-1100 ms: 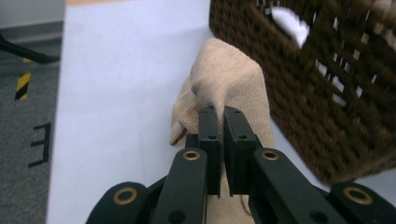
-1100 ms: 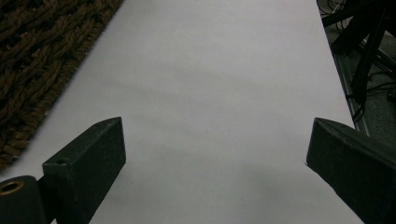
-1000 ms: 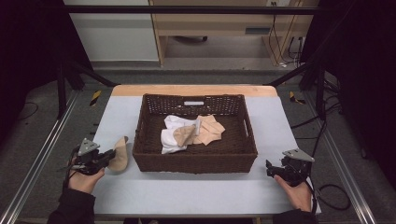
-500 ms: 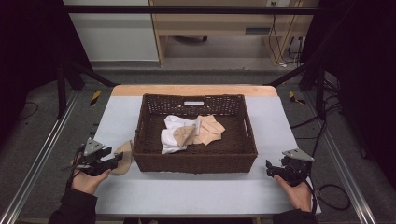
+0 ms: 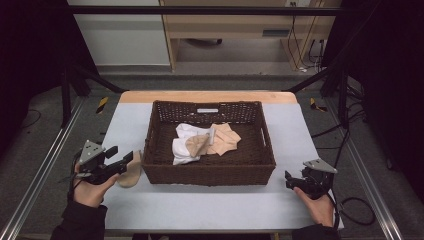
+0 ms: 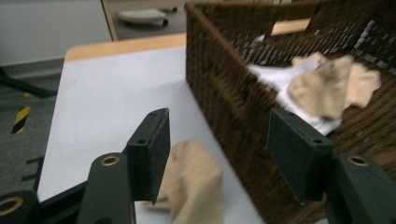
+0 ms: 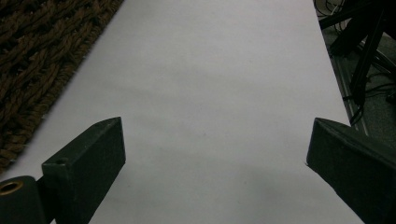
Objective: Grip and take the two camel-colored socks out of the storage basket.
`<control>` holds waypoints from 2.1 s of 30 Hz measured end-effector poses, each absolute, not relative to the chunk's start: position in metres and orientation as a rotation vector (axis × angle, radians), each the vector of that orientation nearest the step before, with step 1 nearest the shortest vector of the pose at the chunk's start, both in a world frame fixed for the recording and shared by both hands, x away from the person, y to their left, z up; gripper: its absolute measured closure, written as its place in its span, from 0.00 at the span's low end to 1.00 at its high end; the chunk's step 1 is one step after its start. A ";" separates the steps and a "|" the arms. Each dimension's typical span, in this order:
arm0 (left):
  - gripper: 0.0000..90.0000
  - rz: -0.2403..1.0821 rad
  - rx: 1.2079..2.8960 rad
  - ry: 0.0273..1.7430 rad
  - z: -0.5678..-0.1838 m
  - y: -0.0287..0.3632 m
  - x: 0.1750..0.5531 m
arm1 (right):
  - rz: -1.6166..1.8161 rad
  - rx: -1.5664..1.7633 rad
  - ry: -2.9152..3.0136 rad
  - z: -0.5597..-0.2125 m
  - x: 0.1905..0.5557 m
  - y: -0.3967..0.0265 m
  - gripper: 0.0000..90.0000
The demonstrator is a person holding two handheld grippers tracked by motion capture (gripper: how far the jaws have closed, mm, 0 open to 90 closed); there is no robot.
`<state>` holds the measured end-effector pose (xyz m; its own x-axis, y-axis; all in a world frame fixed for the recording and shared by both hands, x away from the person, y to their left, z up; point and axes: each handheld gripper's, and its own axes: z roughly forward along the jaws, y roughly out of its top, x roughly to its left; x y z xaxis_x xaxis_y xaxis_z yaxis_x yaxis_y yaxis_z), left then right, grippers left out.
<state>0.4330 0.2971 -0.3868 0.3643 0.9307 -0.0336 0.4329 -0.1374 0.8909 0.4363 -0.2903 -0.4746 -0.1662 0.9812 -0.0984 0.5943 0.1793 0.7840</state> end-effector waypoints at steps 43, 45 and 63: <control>0.43 0.673 1.755 0.982 -0.335 0.151 0.507 | 0.818 1.500 1.828 -0.474 0.435 -0.291 0.05; 0.43 0.668 1.763 0.987 -0.340 0.147 0.511 | 0.820 1.499 1.828 -0.474 0.436 -0.291 0.05; 0.43 0.633 1.875 1.002 -0.384 0.110 0.539 | 0.836 1.494 1.824 -0.474 0.436 -0.291 0.05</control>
<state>0.5389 0.1097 -0.3841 0.5422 0.8398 0.0266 0.3844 -0.2760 0.8809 0.4363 -0.2913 -0.4736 -0.1591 0.9843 -0.0761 0.5851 0.1561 0.7958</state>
